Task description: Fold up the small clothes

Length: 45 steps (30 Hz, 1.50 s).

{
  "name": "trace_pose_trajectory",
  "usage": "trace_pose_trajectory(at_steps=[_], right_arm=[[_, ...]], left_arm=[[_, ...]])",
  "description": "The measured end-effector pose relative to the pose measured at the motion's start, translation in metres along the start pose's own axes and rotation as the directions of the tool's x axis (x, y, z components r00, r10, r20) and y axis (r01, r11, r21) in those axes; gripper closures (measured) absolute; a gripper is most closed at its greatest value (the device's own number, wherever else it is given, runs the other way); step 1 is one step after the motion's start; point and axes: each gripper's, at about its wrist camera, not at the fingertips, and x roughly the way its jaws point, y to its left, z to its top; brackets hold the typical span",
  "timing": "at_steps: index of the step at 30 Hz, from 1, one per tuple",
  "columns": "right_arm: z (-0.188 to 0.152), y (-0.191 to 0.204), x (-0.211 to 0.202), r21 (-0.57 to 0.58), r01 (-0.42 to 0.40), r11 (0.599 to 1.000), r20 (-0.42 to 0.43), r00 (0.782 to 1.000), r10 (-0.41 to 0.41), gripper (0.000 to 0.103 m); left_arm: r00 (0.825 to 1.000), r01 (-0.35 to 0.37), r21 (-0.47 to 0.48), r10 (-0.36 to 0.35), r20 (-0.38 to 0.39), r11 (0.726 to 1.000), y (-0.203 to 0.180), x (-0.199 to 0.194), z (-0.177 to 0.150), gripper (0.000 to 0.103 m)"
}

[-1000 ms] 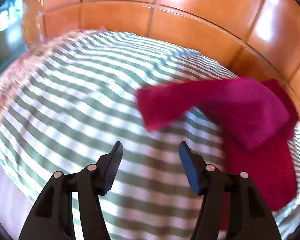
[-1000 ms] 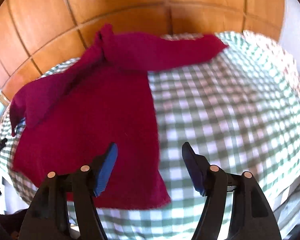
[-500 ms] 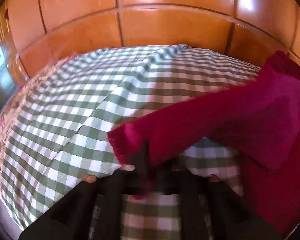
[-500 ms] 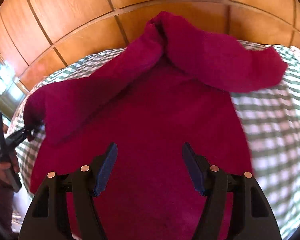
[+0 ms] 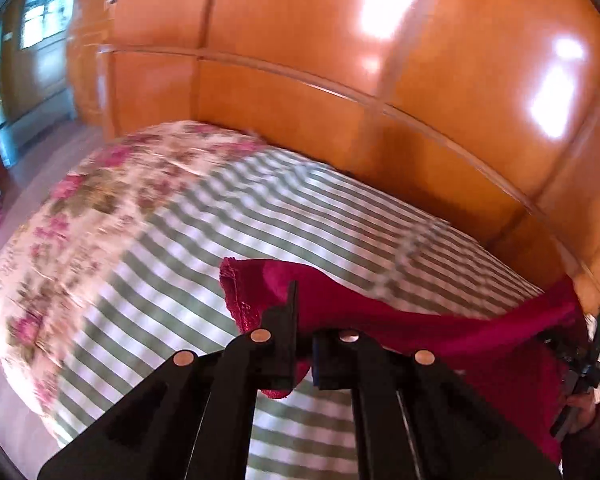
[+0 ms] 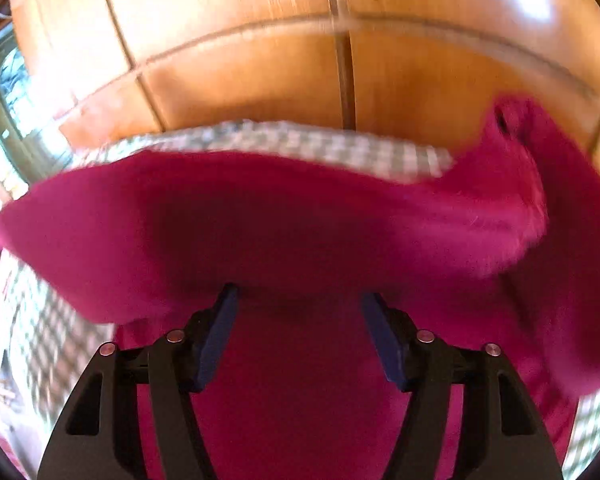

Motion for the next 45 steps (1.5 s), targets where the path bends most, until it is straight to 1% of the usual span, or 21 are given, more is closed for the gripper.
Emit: trace_pose_trajectory(at_steps=[1,4,7,8,10,11,12,14,17,19,21,23,26,31,33,35,37,38,39,41,45], right_arm=[[0.010,0.004,0.005,-0.002,0.018,1.000,0.020,1.000,-0.018,0.039],[0.021,0.014,0.021,-0.026,0.085,0.996,0.029,0.996,-0.084,0.038],[0.011,0.014,0.027,-0.028,0.092,0.995,-0.001,0.996,-0.092,0.038],[0.006,0.013,0.027,-0.029,0.094,0.995,-0.008,0.995,-0.095,0.034],[-0.009,0.014,0.027,-0.041,0.101,0.994,-0.032,0.994,-0.102,0.031],[-0.014,0.014,0.026,-0.048,0.102,0.994,-0.041,0.994,-0.104,0.031],[-0.023,0.015,0.022,-0.052,0.098,0.994,-0.046,0.994,-0.101,0.031],[-0.033,0.017,0.017,-0.054,0.090,0.994,-0.048,0.995,-0.093,0.031],[-0.054,0.023,0.000,-0.059,0.071,0.996,-0.038,0.997,-0.074,0.025],[-0.065,0.028,-0.007,-0.061,0.059,0.996,-0.035,0.997,-0.061,0.024],[-0.073,0.028,-0.011,-0.053,0.033,0.998,-0.041,0.999,-0.035,0.024],[-0.074,0.036,-0.009,-0.054,0.006,0.999,-0.055,0.998,-0.009,0.024],[-0.092,0.053,-0.018,-0.075,-0.039,0.996,-0.070,0.997,0.034,0.024],[-0.121,0.081,-0.035,-0.124,-0.102,0.987,-0.101,0.991,0.090,0.024],[-0.130,0.089,-0.036,-0.139,-0.102,0.985,-0.109,0.990,0.087,0.024],[-0.136,0.095,-0.037,-0.158,-0.090,0.983,-0.111,0.991,0.073,0.023],[-0.138,0.095,-0.037,-0.154,-0.086,0.984,-0.113,0.991,0.069,0.021],[-0.138,0.095,-0.036,-0.148,-0.085,0.985,-0.116,0.991,0.068,0.021],[-0.138,0.093,-0.037,-0.142,-0.085,0.986,-0.119,0.991,0.068,0.021],[-0.138,0.089,-0.040,-0.126,-0.085,0.988,-0.120,0.990,0.070,0.021],[-0.135,0.064,-0.060,-0.083,-0.046,0.996,-0.075,0.996,0.039,0.021]], left_arm=[[0.999,-0.032,-0.020,0.032,-0.020,0.999,0.008,0.009,0.010,0.099],[0.992,-0.066,-0.080,0.057,-0.109,0.995,0.026,0.039,0.027,0.099],[0.981,-0.082,-0.138,0.056,-0.184,0.987,0.038,0.068,0.035,0.099],[0.976,-0.093,-0.142,0.062,-0.207,0.986,0.040,0.078,0.037,0.099],[0.969,-0.104,-0.152,0.066,-0.237,0.983,0.042,0.092,0.038,0.093],[0.965,-0.131,-0.196,0.079,-0.249,0.972,0.050,0.098,0.040,0.078],[0.964,-0.165,-0.233,0.107,-0.243,0.958,0.057,0.099,0.041,0.053],[0.960,-0.225,-0.262,0.168,-0.223,0.939,0.070,0.099,0.043,0.044],[0.955,-0.258,-0.311,0.193,-0.225,0.915,0.090,0.097,0.037,0.044],[0.953,-0.269,-0.334,0.199,-0.229,0.904,0.102,0.094,0.027,0.043],[0.958,-0.251,-0.357,0.178,-0.223,0.900,0.110,0.091,0.015,0.042],[0.964,-0.230,-0.373,0.158,-0.215,0.899,0.113,0.090,0.005,0.041],[0.974,-0.196,-0.383,0.136,-0.179,0.903,0.111,0.090,0.002,0.038],[0.991,-0.113,-0.384,0.078,-0.106,0.917,0.097,0.101,0.016,0.027],[0.991,-0.124,-0.365,0.095,-0.096,0.923,0.090,0.111,0.023,0.022],[0.987,-0.149,-0.360,0.115,-0.114,0.921,0.087,0.128,0.028,0.023],[0.983,-0.167,-0.369,0.127,-0.131,0.914,0.086,0.142,0.031,0.031],[0.982,-0.175,-0.371,0.136,-0.129,0.912,0.085,0.150,0.033,0.041],[0.982,-0.179,-0.367,0.143,-0.124,0.913,0.083,0.154,0.035,0.061],[0.979,-0.183,-0.314,0.144,-0.144,0.932,0.074,0.163,0.037,0.093],[0.964,-0.262,-0.254,0.241,-0.111,0.931,0.067,0.150,0.033,0.094]])
